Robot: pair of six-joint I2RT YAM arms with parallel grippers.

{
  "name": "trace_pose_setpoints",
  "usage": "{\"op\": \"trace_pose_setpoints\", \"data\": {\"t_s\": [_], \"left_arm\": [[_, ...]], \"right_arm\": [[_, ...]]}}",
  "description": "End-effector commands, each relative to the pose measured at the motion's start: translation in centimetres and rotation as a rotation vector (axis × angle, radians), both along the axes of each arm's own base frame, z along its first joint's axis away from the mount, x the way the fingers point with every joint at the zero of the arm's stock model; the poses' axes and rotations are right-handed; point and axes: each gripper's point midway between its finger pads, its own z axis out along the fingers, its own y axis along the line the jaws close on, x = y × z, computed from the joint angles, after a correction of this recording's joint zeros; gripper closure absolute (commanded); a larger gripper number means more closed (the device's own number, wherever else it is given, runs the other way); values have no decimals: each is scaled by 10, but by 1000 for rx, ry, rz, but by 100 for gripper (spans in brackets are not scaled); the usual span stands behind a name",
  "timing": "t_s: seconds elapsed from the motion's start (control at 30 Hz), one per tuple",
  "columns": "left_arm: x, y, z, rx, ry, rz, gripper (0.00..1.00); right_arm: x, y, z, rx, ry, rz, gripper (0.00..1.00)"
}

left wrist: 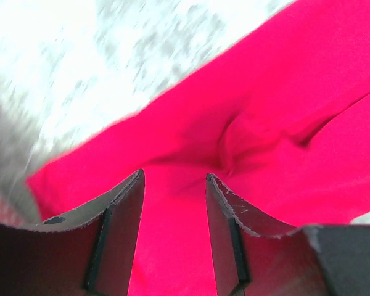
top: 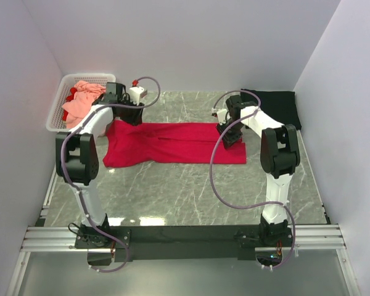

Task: Fold and stack the t-shirts
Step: Fold the tshirt

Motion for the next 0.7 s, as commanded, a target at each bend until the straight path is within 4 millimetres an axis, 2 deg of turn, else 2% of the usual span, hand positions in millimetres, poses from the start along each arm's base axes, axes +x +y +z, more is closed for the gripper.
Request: {"op": "trace_pose_setpoints", "data": {"t_s": [0.0, 0.03, 0.2, 0.67], "left_arm": [[1, -34, -2, -111, 56, -98, 50], [2, -40, 0, -131, 57, -122, 50], [-5, -60, -21, -142, 107, -190, 49], [-4, -69, -62, -69, 147, -204, 45]], "right_arm": [[12, 6, 10, 28, -33, -16, 69], [12, 5, 10, 30, -32, -15, 69], [8, 4, 7, 22, -23, -13, 69], [7, 3, 6, 15, -15, -7, 69]]}}
